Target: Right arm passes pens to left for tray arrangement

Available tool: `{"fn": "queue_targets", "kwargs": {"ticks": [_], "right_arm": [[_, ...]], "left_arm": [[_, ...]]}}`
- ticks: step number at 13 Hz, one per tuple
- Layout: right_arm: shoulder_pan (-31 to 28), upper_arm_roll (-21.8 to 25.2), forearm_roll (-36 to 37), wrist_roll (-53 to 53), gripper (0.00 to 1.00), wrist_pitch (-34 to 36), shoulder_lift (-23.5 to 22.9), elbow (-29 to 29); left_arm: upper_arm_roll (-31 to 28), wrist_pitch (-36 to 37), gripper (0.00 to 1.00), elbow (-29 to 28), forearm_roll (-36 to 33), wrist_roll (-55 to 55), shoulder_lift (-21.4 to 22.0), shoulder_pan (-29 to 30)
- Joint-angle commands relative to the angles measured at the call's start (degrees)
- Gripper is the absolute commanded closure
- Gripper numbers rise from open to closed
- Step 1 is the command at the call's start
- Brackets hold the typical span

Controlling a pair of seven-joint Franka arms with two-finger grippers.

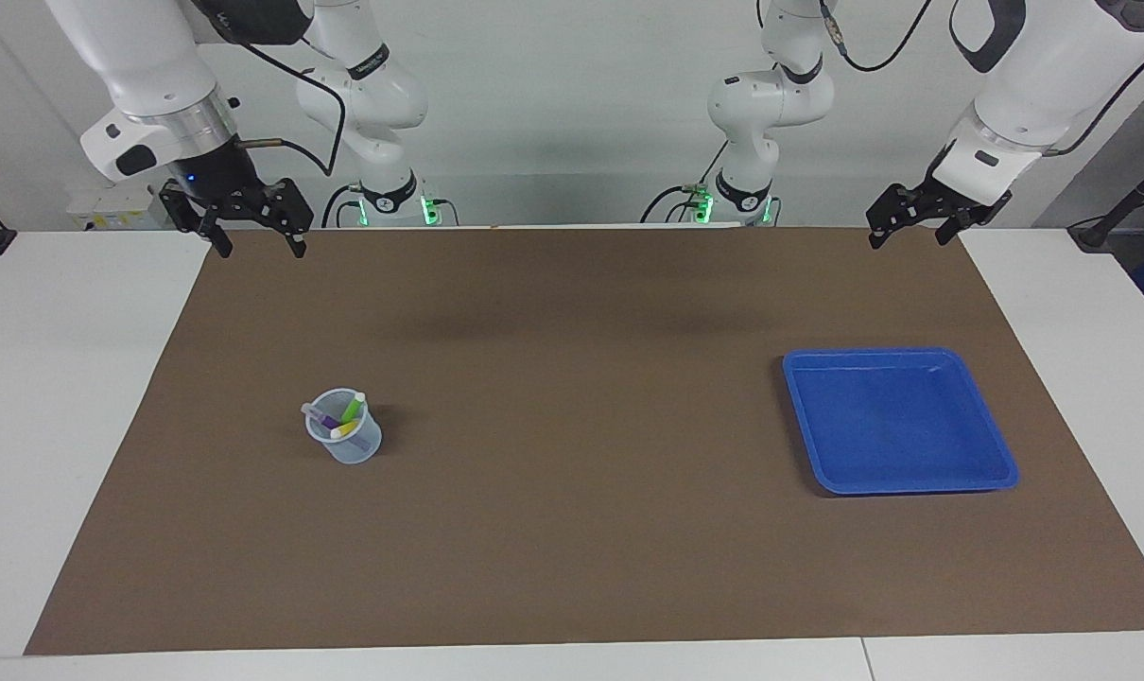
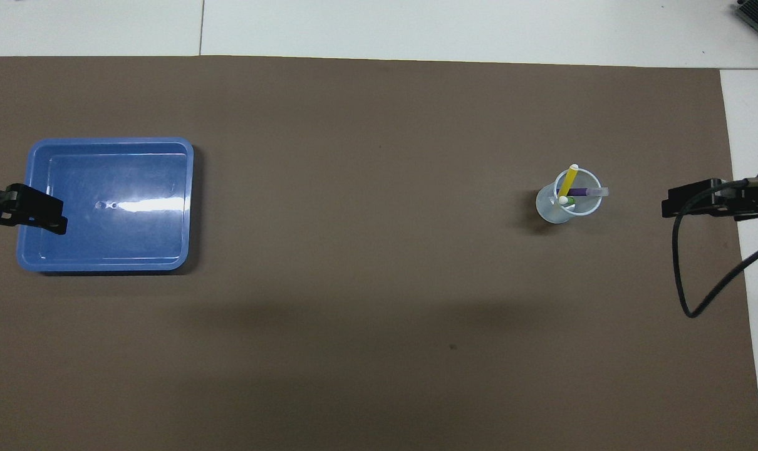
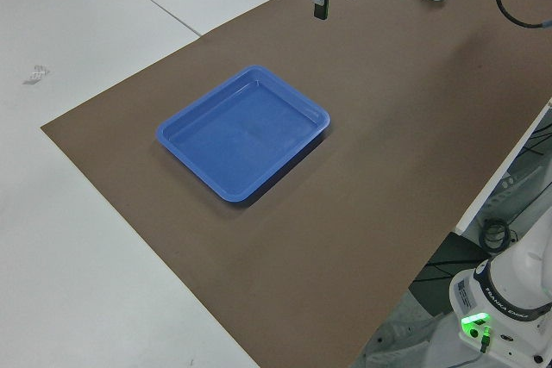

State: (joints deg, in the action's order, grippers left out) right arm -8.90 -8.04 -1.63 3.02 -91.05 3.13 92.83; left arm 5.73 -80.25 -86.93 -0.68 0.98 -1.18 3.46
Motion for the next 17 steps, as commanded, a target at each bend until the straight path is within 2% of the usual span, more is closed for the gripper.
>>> {"fn": "queue_targets", "kwargs": {"ticks": [1, 7, 11, 13, 17], "right_arm": [[-0.9, -0.3, -1.1, 0.7, 0.00, 1.6, -0.3, -1.4], [-1.8, -0.3, 0.5, 0.1, 0.00, 1.3, 1.9, 0.2], [-1.7, -0.4, 0.4, -10.0, 0.00, -2.6, 4.4, 5.9], [-2.3, -0.4, -0.4, -8.2, 0.00, -2.0, 4.8, 6.3], [-4.9, -0.2, -4.2, -5.7, 0.00, 3.9, 5.0, 6.0]], "left_arm": [[-0.1, 0.1, 0.00, -1.7, -0.1, -0.2, 1.6, 0.2], [-0.1, -1.8, 0.00, -1.8, -0.1, -0.3, 1.6, -0.4], [-0.1, -1.9, 0.00, -2.1, -0.1, -0.1, 1.6, 0.1], [-0.1, -1.9, 0.00, -2.1, -0.1, -0.1, 1.7, 0.1], [-0.1, -1.8, 0.00, -2.3, -0.1, -0.1, 1.7, 0.1]]}}
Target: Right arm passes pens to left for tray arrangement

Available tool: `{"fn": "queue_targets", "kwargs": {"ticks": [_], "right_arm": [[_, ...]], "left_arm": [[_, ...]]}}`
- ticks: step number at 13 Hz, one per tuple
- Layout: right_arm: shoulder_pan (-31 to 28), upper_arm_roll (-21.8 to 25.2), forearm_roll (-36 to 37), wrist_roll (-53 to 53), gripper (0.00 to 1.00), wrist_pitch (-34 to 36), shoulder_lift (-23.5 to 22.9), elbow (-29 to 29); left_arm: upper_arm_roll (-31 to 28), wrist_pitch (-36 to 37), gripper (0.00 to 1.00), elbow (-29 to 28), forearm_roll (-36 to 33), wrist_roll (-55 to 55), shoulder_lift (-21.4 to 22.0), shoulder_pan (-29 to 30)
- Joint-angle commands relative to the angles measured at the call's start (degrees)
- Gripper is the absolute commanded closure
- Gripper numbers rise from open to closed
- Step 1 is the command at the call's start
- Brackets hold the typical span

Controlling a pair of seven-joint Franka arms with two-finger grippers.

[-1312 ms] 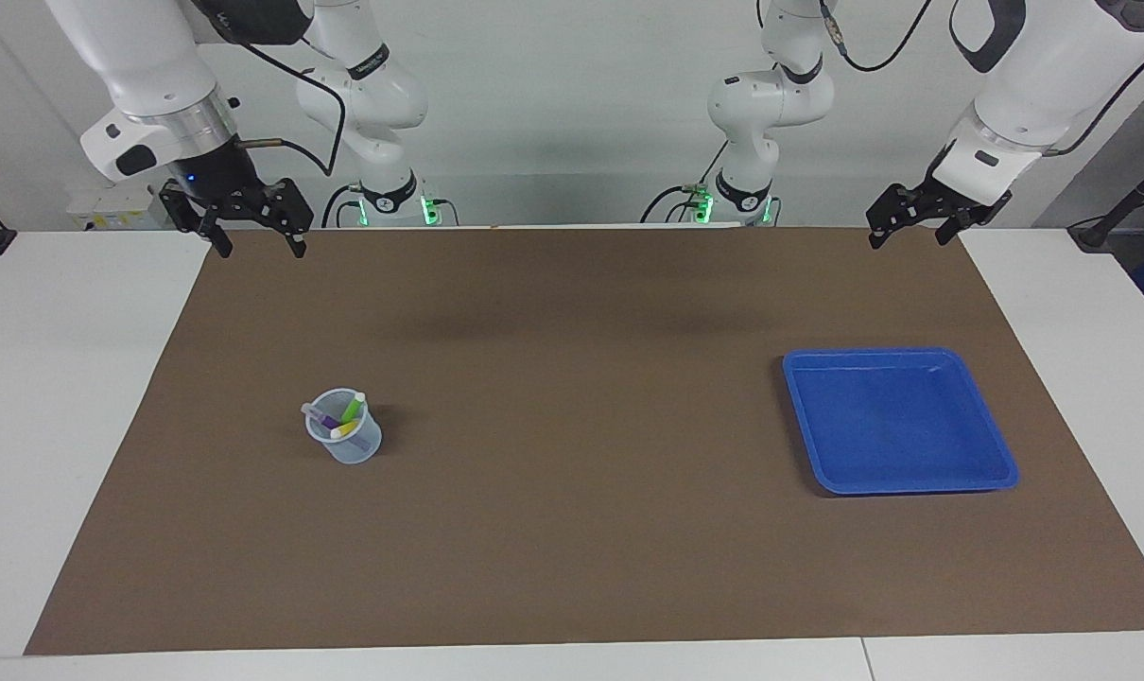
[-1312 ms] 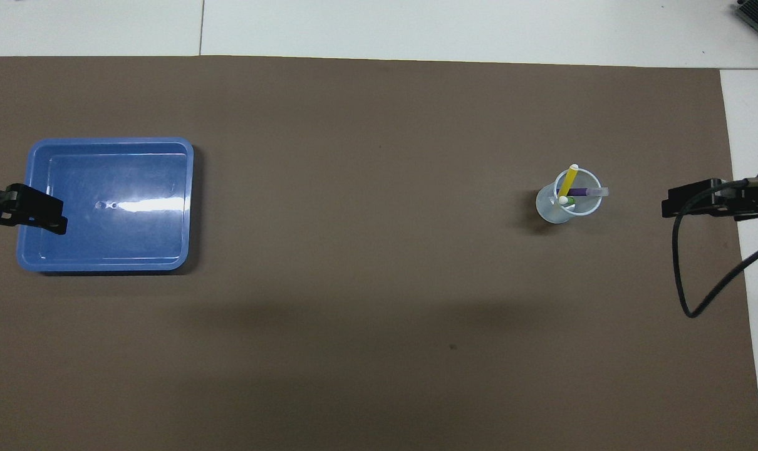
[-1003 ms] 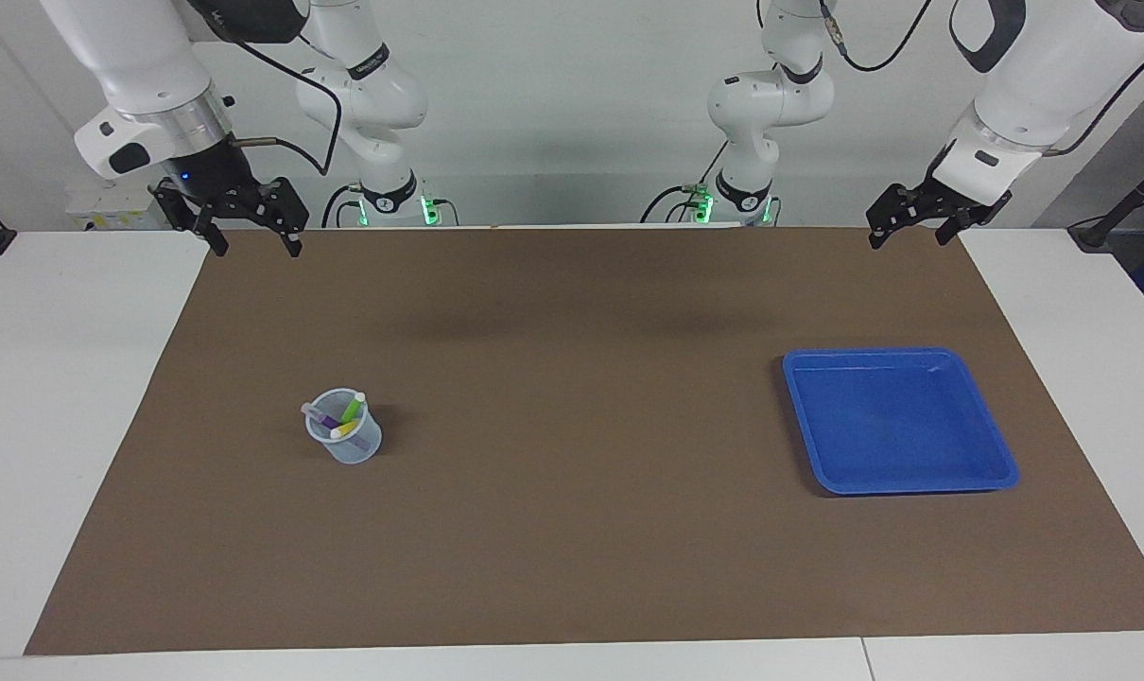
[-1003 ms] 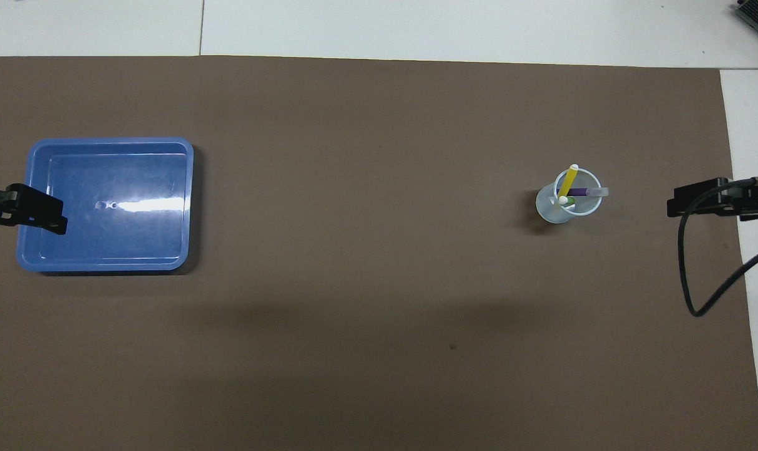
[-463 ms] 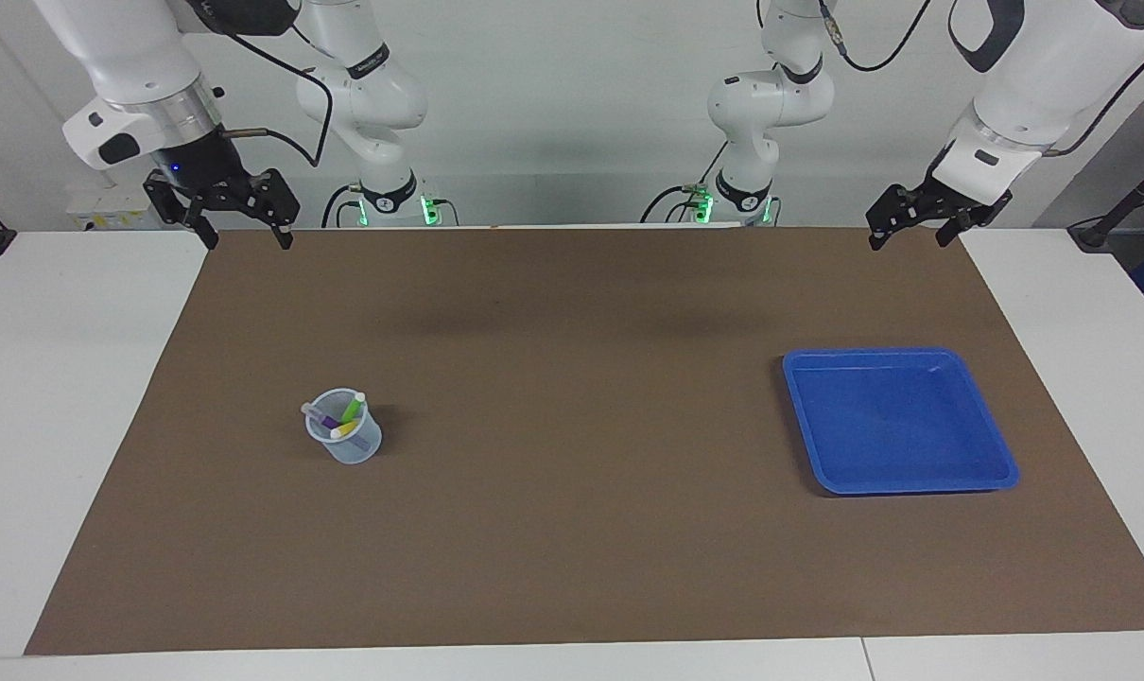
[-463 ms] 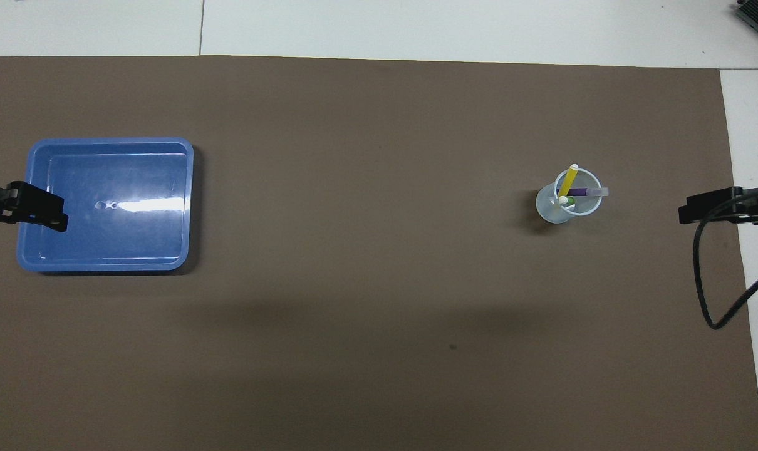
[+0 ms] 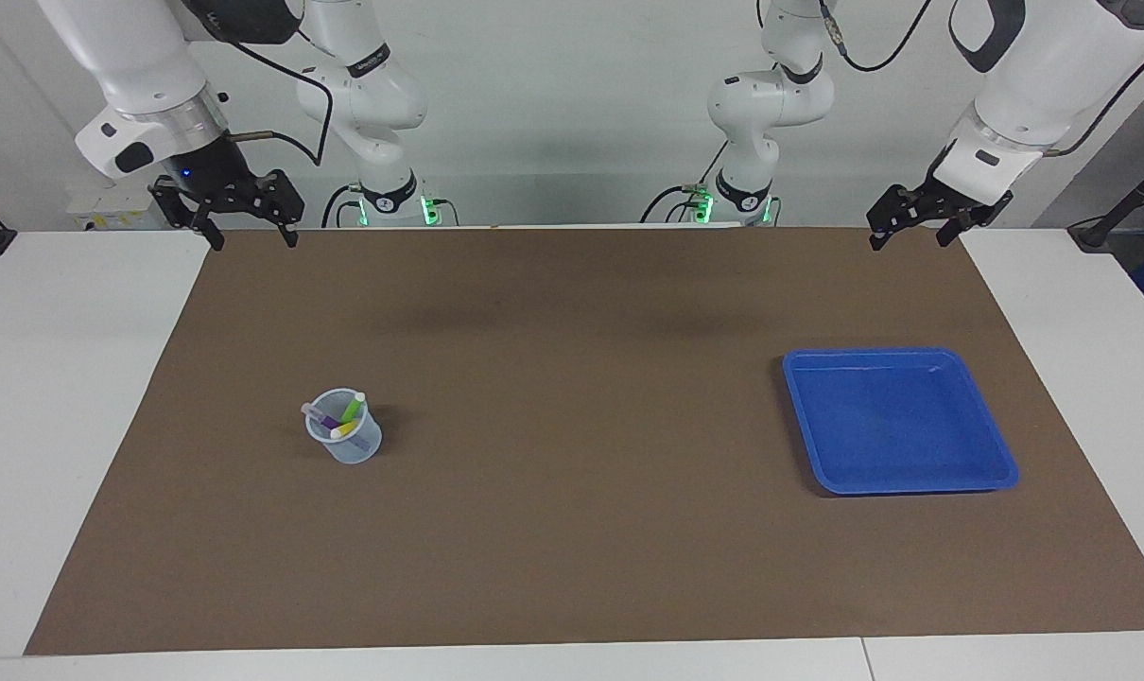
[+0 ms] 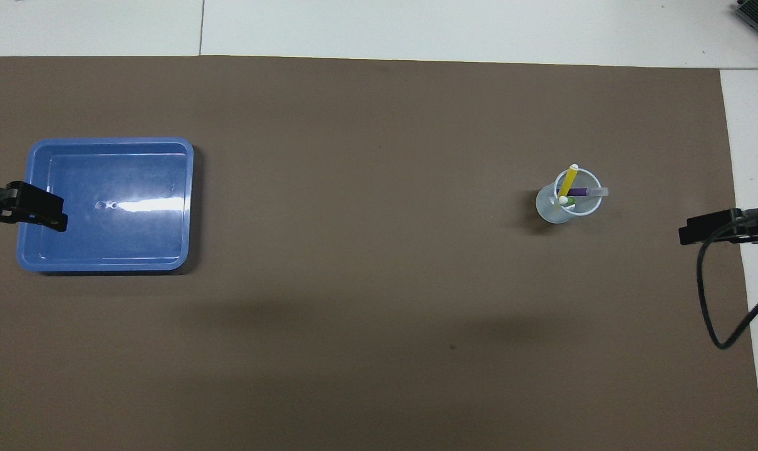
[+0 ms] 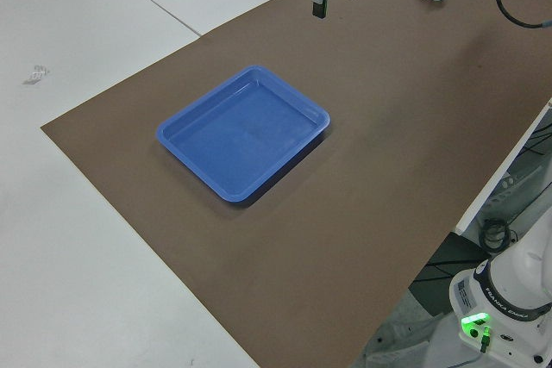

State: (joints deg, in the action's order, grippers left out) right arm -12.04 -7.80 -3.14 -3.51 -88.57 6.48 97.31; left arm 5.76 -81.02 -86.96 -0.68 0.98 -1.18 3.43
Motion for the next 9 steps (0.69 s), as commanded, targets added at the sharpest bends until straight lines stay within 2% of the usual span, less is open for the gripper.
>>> {"fn": "queue_targets", "kwargs": {"ticks": [1, 5, 9], "right_arm": [[-1.8, -0.5, -2.7, 1.0, 0.00, 1.2, 1.6, 1.4], [-0.9, -0.6, -2.3, 6.7, 0.00, 0.5, 1.7, 1.7], [2.4, -1.0, 2.0, 7.9, 0.00, -0.9, 0.9, 1.7]], "left_arm": [[-0.1, -1.2, 0.00, -2.3, -0.1, -0.1, 1.9, 0.2], [-0.1, -1.3, 0.00, -3.1, -0.1, 0.0, 2.1, 0.3], [-0.1, -2.1, 0.00, -4.1, -0.1, 0.0, 2.5, 0.3]]}}
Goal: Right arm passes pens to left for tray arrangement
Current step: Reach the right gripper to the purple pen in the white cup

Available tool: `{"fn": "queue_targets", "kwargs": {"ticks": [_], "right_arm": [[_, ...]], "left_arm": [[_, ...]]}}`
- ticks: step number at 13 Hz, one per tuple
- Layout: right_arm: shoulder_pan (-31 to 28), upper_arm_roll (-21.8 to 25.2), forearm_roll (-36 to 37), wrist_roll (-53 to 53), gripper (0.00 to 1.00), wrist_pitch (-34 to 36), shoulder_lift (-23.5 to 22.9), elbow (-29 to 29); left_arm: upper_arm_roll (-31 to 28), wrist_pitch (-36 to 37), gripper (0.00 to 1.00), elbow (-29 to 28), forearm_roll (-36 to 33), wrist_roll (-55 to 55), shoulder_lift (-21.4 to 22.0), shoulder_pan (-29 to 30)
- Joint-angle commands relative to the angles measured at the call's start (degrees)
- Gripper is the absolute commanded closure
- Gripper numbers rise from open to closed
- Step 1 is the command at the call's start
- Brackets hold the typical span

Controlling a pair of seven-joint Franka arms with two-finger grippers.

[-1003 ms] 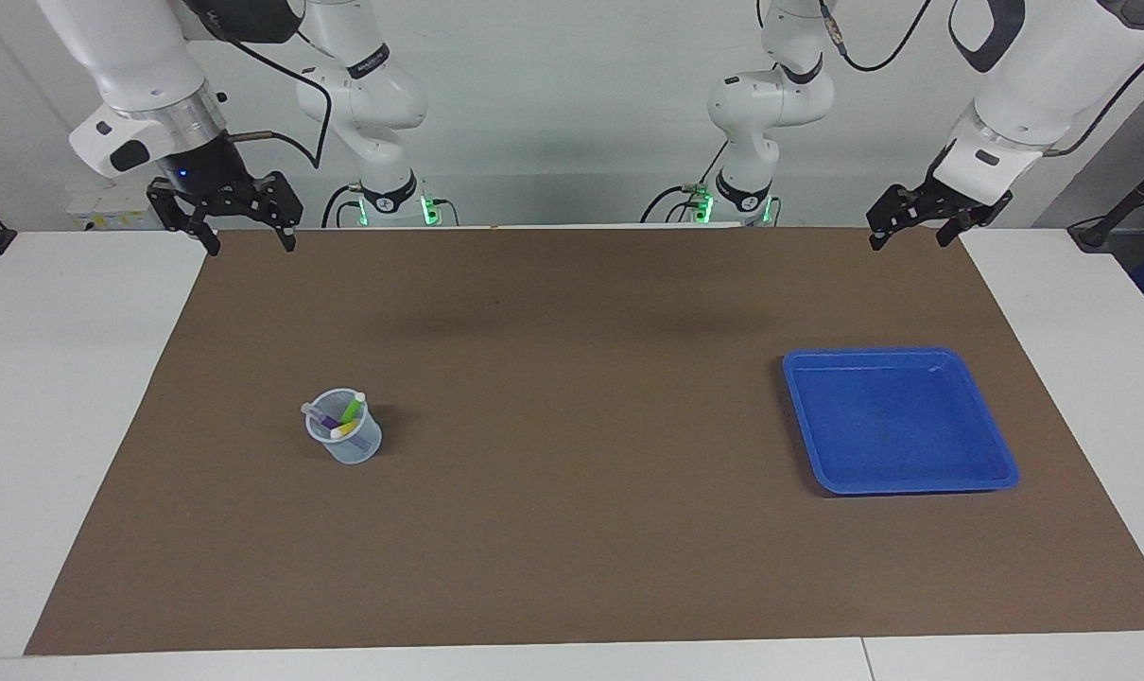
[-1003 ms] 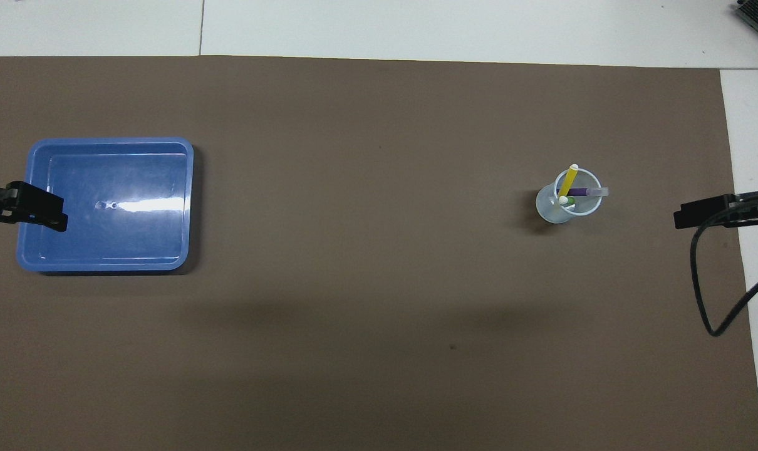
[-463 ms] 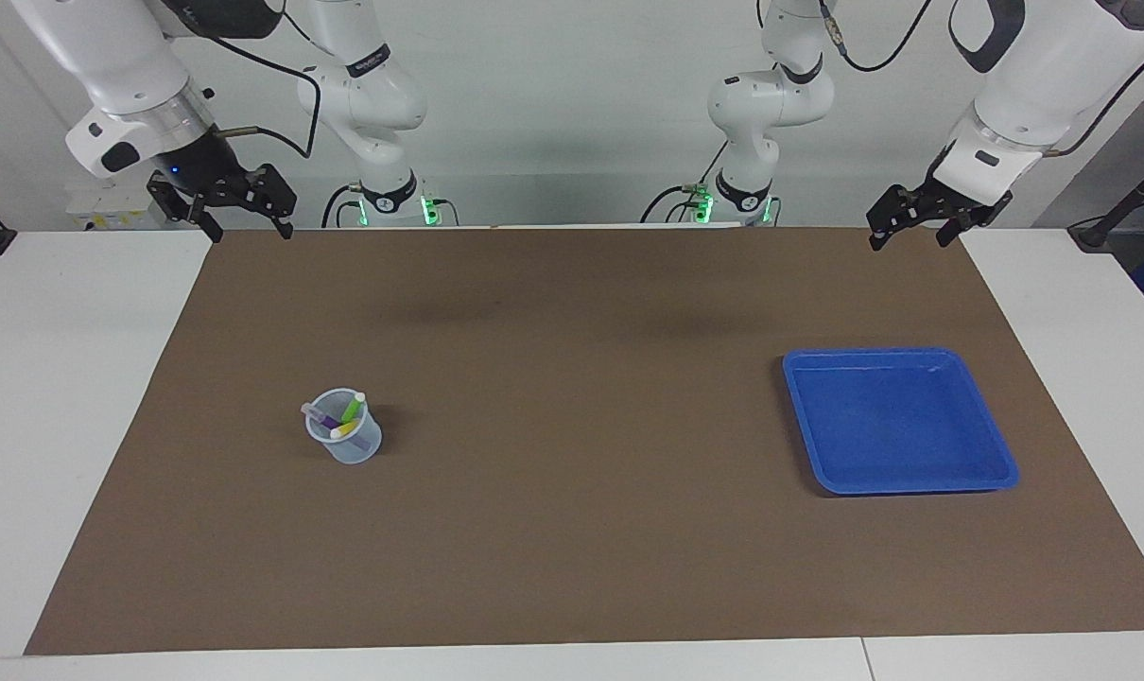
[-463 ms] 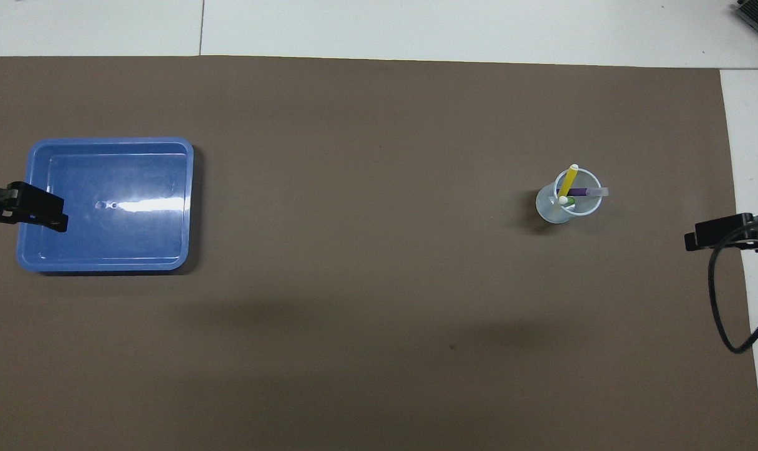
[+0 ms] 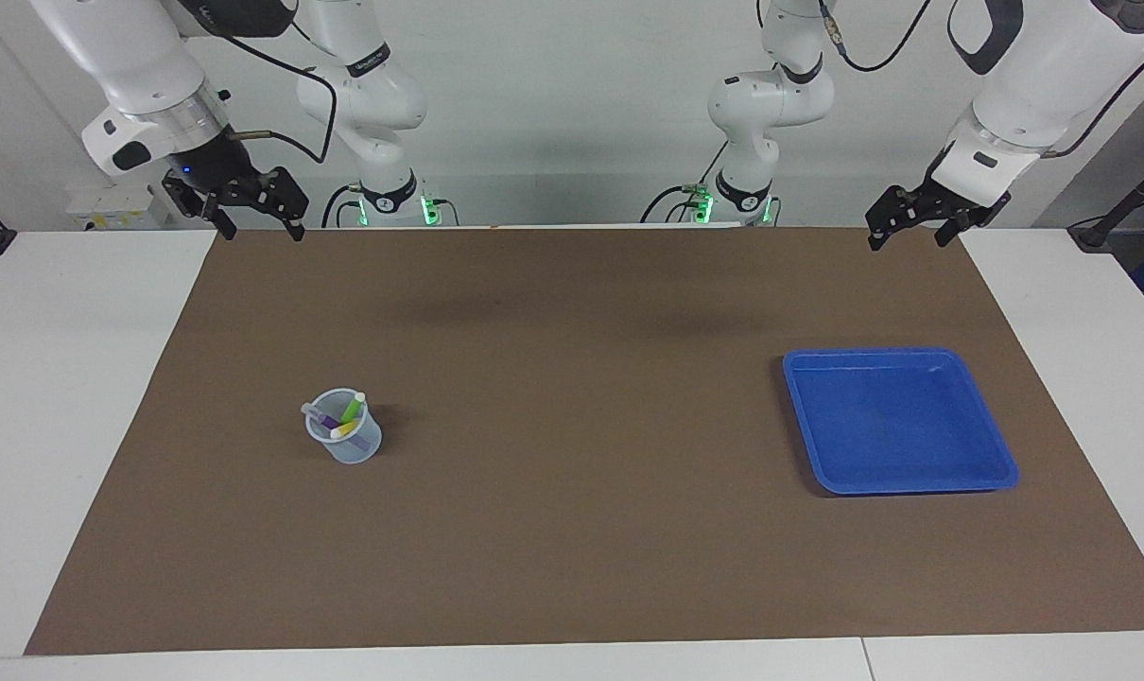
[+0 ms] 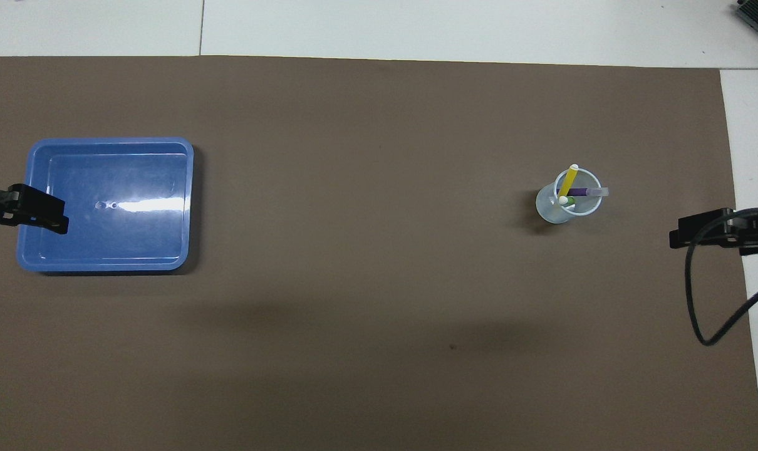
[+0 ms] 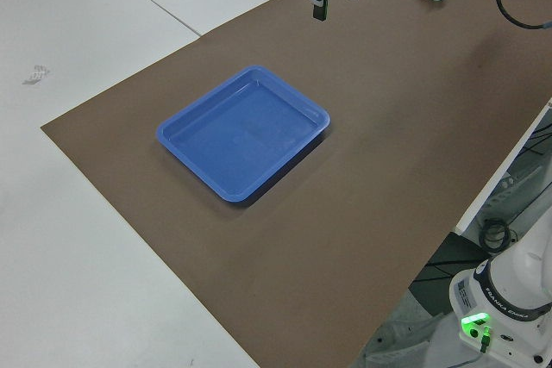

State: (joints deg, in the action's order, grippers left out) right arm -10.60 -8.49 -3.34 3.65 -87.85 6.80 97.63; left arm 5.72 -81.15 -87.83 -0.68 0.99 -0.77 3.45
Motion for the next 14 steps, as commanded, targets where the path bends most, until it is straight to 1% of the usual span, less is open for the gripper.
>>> {"fn": "queue_targets", "kwargs": {"ticks": [1, 3, 4, 5, 7, 8, 9, 10, 11, 12, 13, 14], "right_arm": [[2.4, -0.3, 3.7, 0.7, 0.00, -2.0, 0.1, 1.4], [3.1, -0.3, 4.0, 0.2, 0.00, -4.6, -1.4, 1.6], [3.2, -0.3, 4.0, -0.9, 0.00, -5.4, -2.1, 1.6], [3.3, -0.3, 4.1, -2.7, 0.00, -6.5, -2.7, 1.7], [3.4, -0.4, 6.6, -4.0, 0.00, -6.6, -3.4, 1.9], [2.8, -0.3, 6.6, -5.7, 0.00, -7.2, -3.8, 2.4], [1.8, -0.3, 6.3, -9.2, 0.00, -10.1, -4.2, 3.4], [0.7, -0.4, 6.1, -10.5, 0.00, -12.8, -4.2, 5.4], [0.1, -0.4, 5.5, -10.4, 0.00, -15.6, -4.2, 7.2], [0.0, -0.4, 5.0, -10.8, 0.00, -18.2, -4.3, 9.0], [-0.3, -0.3, 4.1, -11.3, 0.00, -20.1, -4.5, 9.6], [-0.3, -0.3, 3.9, -11.2, 0.00, -20.9, -5.2, 9.6]], "left_arm": [[-0.4, -4.8, 0.00, -4.5, -0.1, -0.1, 2.8, 0.4], [-0.6, -11.1, 0.00, -8.6, -0.1, -0.1, 4.2, 0.4], [-0.7, -12.3, 0.00, -10.0, -0.1, -0.6, 4.8, 0.4], [-0.6, -12.3, 0.00, -10.2, -0.1, -0.9, 4.9, 0.4], [-0.6, -12.8, 0.00, -10.2, -0.1, -0.7, 4.9, 0.4], [-0.6, -13.2, 0.00, -10.4, -0.1, -0.6, 4.9, 0.4], [-0.6, -13.9, 0.00, -11.4, -0.1, -0.5, 5.1, 0.2], [-0.6, -15.3, 0.00, -12.4, -0.1, -0.5, 5.7, 0.3], [-0.6, -18.8, 0.00, -15.1, -0.1, -0.6, 6.3, 0.4], [-0.6, -24.2, 0.00, -19.0, -0.1, -0.8, 7.5, 0.6], [-0.7, -27.7, 0.00, -22.2, -0.1, -1.0, 9.1, 1.0], [-0.7, -29.1, 0.00, -23.2, -0.1, -1.1, 9.4, 1.5]]}}
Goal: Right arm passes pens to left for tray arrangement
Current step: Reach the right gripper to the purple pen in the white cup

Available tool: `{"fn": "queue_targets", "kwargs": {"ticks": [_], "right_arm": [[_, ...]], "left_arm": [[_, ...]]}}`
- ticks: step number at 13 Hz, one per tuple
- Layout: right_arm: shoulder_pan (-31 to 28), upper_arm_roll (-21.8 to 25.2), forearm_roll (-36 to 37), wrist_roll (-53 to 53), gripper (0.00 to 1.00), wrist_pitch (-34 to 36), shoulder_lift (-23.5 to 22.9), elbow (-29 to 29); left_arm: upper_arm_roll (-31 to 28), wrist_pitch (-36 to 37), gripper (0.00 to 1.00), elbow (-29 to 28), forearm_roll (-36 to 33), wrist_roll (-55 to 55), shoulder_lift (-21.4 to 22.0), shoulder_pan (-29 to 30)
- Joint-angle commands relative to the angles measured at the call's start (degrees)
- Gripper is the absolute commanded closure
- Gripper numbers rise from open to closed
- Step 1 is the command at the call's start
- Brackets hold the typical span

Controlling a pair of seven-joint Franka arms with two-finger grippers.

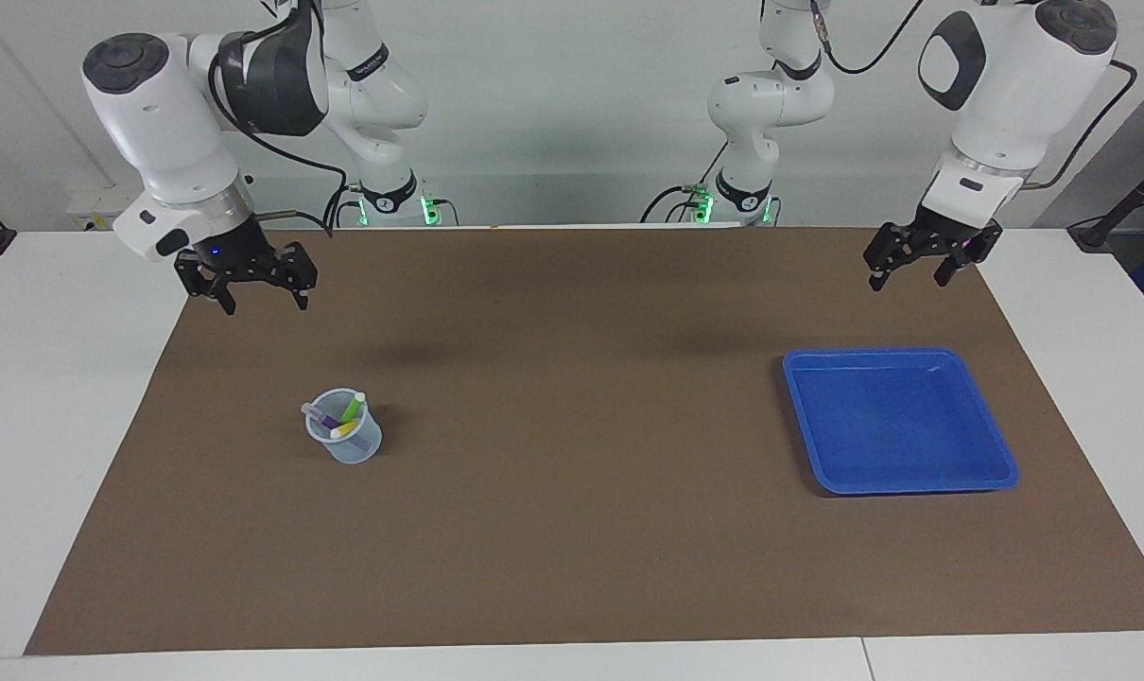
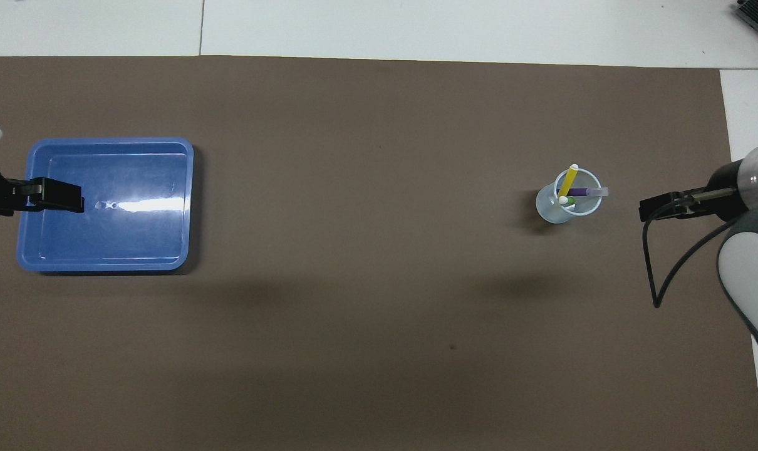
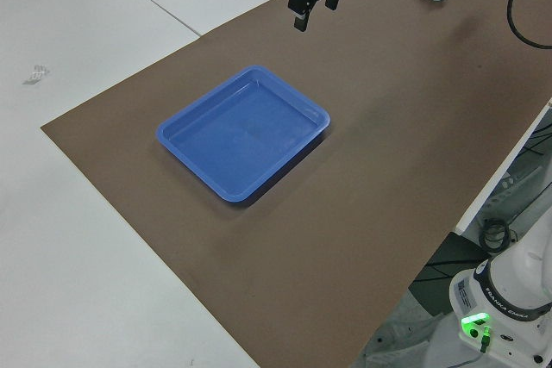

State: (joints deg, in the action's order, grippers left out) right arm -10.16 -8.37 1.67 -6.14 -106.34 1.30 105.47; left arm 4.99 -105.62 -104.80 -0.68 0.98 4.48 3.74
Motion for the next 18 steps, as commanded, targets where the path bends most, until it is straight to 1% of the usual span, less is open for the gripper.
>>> {"fn": "queue_targets", "kwargs": {"ticks": [1, 3, 4, 6, 7, 8, 11, 12, 14, 16, 18], "right_arm": [[-0.7, -0.4, -1.1, -1.5, 0.00, -2.7, -0.4, 1.8], [-1.0, -0.4, -1.1, -1.7, 0.00, -3.3, -2.4, 1.8], [-1.2, -0.4, -1.1, -1.9, 0.00, -4.0, -3.6, 1.8], [-2.7, -0.4, -1.1, -6.4, 0.00, -5.9, -5.6, 2.5], [-3.3, -0.4, -1.2, -7.8, 0.01, -7.7, -6.4, 2.9], [-3.1, -0.4, -1.2, -8.2, 0.06, -9.4, -7.2, 3.4], [-2.4, -0.5, -1.2, -8.2, 0.10, -12.5, -8.4, 3.5], [-2.3, -0.6, -1.3, -8.2, 0.13, -13.3, -8.9, 3.4], [-1.8, -0.5, -3.0, -8.2, 0.15, -15.9, -10.3, 3.3], [-1.6, -0.6, -3.1, -8.4, 0.21, -17.1, -11.9, 3.0], [-1.6, -0.6, -3.2, -8.9, 0.27, -19.0, -13.1, 3.0]], "left_arm": [[0.0, -3.7, 0.00, -6.0, -0.1, -0.8, 4.1, 1.5], [0.1, -0.5, 0.00, -5.6, -0.1, -0.5, 4.1, 1.5], [0.1, -0.2, 0.00, -5.4, -0.1, -0.5, 4.0, 1.5], [0.1, 1.1, 0.00, -3.1, -0.1, -0.3, 3.2, 1.6], [0.1, 0.9, 0.00, -2.4, 0.1, -0.4, 2.1, 1.7], [0.1, 1.1, 0.00, -0.5, 0.1, -0.4, 0.6, 1.8], [0.0, 3.0, 0.00, 7.1, 0.1, -0.5, -4.7, 2.2], [0.0, 3.1, 0.00, 7.8, 0.0, -0.7, -5.4, 2.3], [0.1, 1.2, 0.00, 5.0, 0.0, -2.2, -4.6, 3.6], [0.1, -0.2, 0.00, 2.7, 0.0, -6.3, -3.3, 3.3], [0.0, -2.7, 0.00, 3.0, -0.1, -7.5, -3.3, 3.0]]}}
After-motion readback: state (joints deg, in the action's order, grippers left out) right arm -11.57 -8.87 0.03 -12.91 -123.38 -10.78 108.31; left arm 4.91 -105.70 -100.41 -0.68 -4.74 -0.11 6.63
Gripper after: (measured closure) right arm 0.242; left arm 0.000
